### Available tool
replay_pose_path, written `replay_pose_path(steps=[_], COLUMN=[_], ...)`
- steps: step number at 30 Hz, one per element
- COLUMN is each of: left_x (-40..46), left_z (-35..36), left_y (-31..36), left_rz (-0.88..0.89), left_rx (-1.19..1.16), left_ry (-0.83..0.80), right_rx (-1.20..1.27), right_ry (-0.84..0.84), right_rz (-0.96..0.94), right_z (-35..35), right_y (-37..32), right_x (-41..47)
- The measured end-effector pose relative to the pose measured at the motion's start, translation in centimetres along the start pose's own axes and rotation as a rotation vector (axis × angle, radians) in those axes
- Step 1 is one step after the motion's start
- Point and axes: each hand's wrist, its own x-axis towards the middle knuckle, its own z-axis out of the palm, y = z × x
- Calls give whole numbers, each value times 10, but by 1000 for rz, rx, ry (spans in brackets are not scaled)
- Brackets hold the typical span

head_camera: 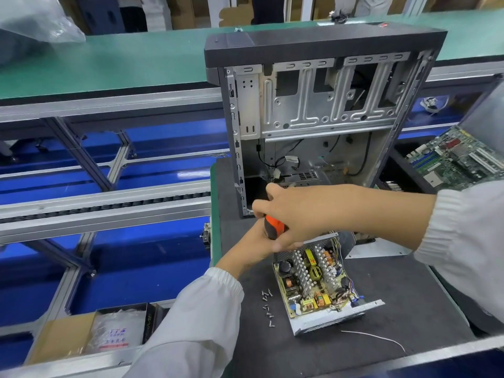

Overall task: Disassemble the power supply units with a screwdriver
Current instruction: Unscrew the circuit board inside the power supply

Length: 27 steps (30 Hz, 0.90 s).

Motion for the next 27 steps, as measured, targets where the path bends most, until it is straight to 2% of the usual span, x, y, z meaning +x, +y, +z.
replay_pose_path(steps=[4, 7, 9, 11, 14, 17, 19, 22, 24, 27], left_x=[-1, 0, 1, 2, 1, -4, -3, -1, -1, -2], left_z=[3, 2, 2, 2, 3, 4, 4, 4, 3, 1], left_y=[2, 2, 0, 0, -1, 4, 3, 0, -2, -1], left_rz=[-18, 0, 7, 13, -17, -18, 3, -17, -11, -11], left_rx=[-1, 10, 9, 42, 53, 38, 66, 62, 90, 49], left_ry=[26, 16, 27, 88, 34, 33, 20, 16, 21, 20], right_rx=[-164, -190, -97, -8, -35, -170, -140, 32, 65, -74], right_ry=[203, 106, -17, -61, 22, 140, 77, -95, -48, 87], right_rz=[120, 50, -9, -66, 41, 124, 78, 2, -6, 122], right_z=[7, 6, 1, -2, 2, 10, 10, 3, 2, 11], right_y=[-8, -8, -4, 0, -3, -11, -11, -2, -1, -9], right_x=[5, 4, 2, -1, -1, 4, 5, 1, 0, 3])
